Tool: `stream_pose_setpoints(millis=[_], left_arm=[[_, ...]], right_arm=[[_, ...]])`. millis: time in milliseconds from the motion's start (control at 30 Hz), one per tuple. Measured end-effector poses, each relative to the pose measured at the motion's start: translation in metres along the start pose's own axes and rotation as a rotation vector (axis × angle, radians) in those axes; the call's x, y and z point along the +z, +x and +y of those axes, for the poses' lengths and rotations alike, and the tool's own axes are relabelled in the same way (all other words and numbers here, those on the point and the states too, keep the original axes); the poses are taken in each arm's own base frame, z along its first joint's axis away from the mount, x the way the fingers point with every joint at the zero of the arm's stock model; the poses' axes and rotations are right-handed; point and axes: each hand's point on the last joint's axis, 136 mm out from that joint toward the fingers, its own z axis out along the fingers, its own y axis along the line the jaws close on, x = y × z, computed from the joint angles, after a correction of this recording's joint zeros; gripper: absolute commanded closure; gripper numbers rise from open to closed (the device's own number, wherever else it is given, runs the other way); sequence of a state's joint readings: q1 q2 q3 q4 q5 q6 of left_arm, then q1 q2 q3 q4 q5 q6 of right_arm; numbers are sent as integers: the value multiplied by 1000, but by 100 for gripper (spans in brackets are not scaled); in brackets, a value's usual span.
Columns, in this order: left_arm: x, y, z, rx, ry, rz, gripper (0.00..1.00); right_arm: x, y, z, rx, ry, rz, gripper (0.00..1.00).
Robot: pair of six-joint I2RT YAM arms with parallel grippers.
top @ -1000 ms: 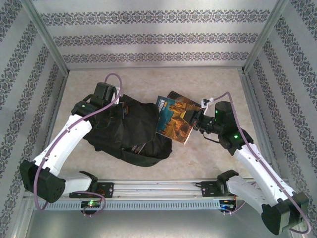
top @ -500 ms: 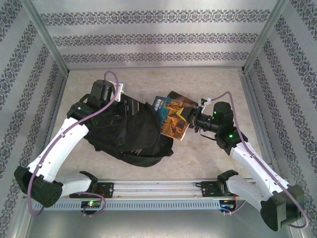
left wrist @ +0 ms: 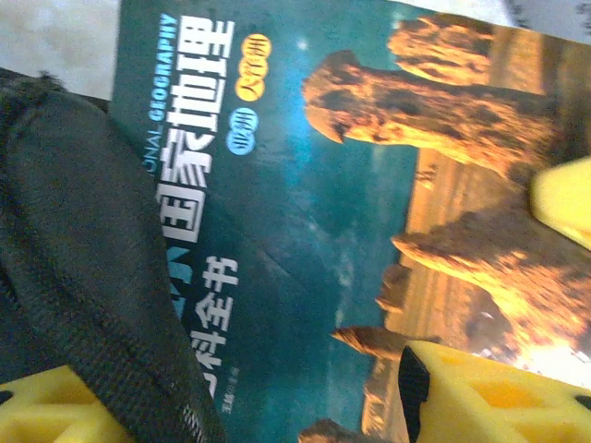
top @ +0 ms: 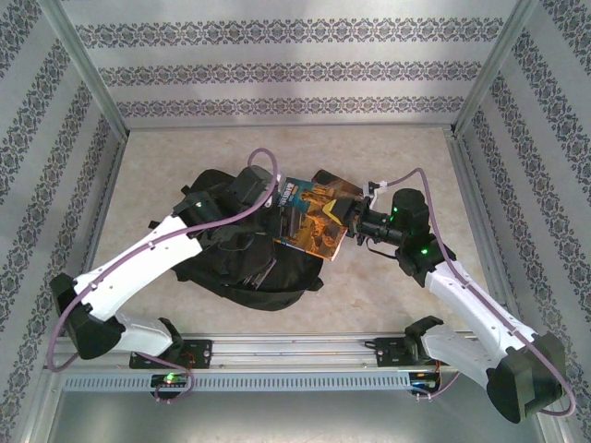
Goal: Pack the student bag
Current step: Open the student bag at the middle-left of the table.
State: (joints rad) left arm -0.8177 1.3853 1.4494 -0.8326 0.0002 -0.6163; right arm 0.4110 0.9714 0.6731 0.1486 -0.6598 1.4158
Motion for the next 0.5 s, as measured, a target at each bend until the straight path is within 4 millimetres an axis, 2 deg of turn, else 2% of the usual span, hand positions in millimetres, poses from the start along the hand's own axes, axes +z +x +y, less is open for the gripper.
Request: stream_pose_setpoints(millis=[100,267,300,400,500], left_arm=[[0,3,11,-14,-70,-1,51],[-10,0,25,2,-132,-36,97],[-14,-2,28,17,-144,-51,100],[-28,-7,41,44,-156,-91,100],[-46,-13,68,20,-150,-144,100]], right_arm=[[1,1,0,-4,-3,0,100],[2,2,-2,-6,-1,-1,100],[2,2,-2,-12,0,0,100],[0,3,-6,-33,18,0,100],[-5,8,-11,-63,38,4,100]])
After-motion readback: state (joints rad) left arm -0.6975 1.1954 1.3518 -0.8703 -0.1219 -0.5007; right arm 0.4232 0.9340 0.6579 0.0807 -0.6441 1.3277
